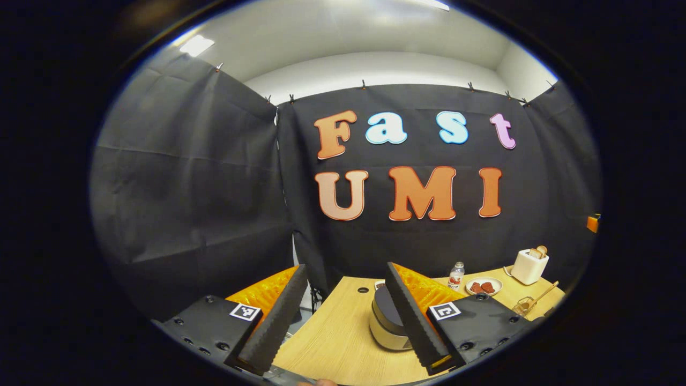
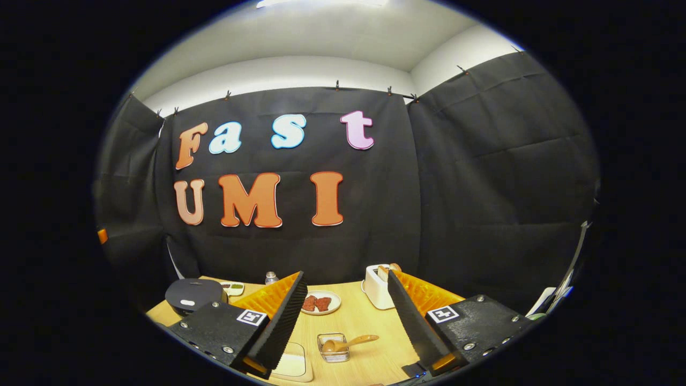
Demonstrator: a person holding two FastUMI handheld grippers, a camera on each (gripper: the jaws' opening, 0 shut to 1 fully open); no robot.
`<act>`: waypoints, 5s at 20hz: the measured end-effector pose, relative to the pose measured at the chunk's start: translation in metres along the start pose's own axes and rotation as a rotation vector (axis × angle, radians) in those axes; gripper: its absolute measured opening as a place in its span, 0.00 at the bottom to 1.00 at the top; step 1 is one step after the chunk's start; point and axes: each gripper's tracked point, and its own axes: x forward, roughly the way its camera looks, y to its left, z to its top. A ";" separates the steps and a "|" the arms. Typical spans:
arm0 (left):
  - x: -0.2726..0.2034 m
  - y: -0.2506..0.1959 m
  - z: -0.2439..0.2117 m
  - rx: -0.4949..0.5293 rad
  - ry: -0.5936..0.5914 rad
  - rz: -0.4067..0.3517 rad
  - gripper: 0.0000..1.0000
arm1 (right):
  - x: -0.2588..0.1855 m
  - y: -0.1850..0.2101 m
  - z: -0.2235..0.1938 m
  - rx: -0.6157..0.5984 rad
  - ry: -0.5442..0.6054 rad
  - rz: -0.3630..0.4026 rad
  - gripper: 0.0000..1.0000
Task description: Close the left gripper, press the button to open the rice cooker; take a wooden spoon from the chopstick holder with the right hand, scoop a spoonful of rice and pour it into the rice cooker, then put the wooden spoon back into the chopstick holder.
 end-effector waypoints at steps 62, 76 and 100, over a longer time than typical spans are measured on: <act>0.120 -0.205 -0.227 0.089 0.529 -0.383 0.05 | -0.044 -0.074 -0.051 0.070 0.119 -0.195 0.94; 0.128 -0.187 -0.142 0.092 0.263 -0.341 0.07 | -0.036 -0.066 -0.059 0.113 0.108 -0.176 0.94; 0.044 0.010 0.011 -0.095 0.015 0.047 0.21 | 0.078 -0.029 -0.232 0.287 0.333 -0.085 0.95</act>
